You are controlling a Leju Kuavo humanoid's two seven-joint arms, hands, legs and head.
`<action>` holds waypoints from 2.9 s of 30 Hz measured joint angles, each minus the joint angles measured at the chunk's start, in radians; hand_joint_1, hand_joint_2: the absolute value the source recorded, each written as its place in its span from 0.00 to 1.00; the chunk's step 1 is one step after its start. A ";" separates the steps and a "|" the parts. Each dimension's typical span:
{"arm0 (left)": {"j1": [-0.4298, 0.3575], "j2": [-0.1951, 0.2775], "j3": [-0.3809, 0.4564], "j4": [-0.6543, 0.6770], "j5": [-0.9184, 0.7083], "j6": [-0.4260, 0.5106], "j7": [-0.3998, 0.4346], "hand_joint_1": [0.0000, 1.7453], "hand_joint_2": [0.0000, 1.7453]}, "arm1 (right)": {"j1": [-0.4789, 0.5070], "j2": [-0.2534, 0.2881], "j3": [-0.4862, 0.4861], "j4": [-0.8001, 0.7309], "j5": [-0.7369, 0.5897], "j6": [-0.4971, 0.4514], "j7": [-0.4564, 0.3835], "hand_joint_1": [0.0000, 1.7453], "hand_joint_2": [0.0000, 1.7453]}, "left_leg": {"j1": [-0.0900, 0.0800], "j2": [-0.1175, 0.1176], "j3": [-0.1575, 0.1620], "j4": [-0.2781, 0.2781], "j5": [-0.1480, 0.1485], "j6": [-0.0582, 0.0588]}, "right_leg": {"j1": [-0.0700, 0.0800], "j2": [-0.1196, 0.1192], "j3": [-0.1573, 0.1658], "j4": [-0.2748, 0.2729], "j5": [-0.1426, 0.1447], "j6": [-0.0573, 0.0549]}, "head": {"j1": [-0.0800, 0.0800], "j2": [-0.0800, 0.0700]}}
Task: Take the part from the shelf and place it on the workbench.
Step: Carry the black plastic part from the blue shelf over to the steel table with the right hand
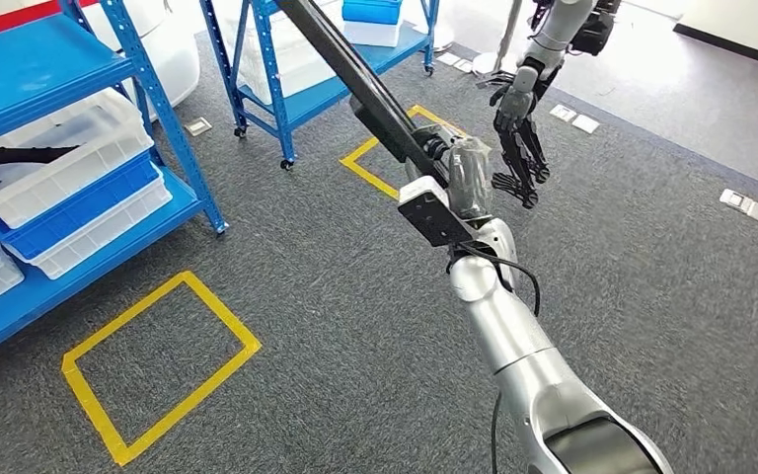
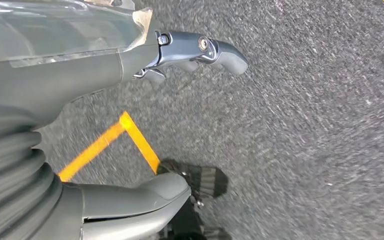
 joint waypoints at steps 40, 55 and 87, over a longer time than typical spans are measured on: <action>0.064 0.019 0.063 0.008 -0.032 -0.002 -0.054 0.00 1.00 | 0.278 -0.074 -0.114 -0.210 -0.059 -0.122 -0.063 1.00 1.00 | 0.005 -0.092 0.029 0.003 -0.034 -0.041 | -0.008 0.097 0.156 -0.255 0.089 -0.003 | -0.004 0.000; 0.094 -0.069 0.315 -0.094 -0.337 -0.001 0.012 0.00 1.00 | 0.504 -0.139 -0.309 -0.561 0.059 -0.032 0.014 1.00 1.00 | 0.008 -0.105 0.030 0.007 -0.039 -0.035 | -0.002 0.089 0.168 -0.255 0.077 -0.008 | -0.007 0.000; 0.091 0.002 0.271 0.009 -0.418 -0.012 -0.050 0.00 1.00 | 0.601 -0.534 -0.724 -0.919 0.144 0.087 0.190 1.00 1.00 | -0.013 -0.085 0.030 -0.001 -0.034 -0.002 | -0.001 0.113 0.184 -0.257 0.063 -0.001 | -0.006 0.000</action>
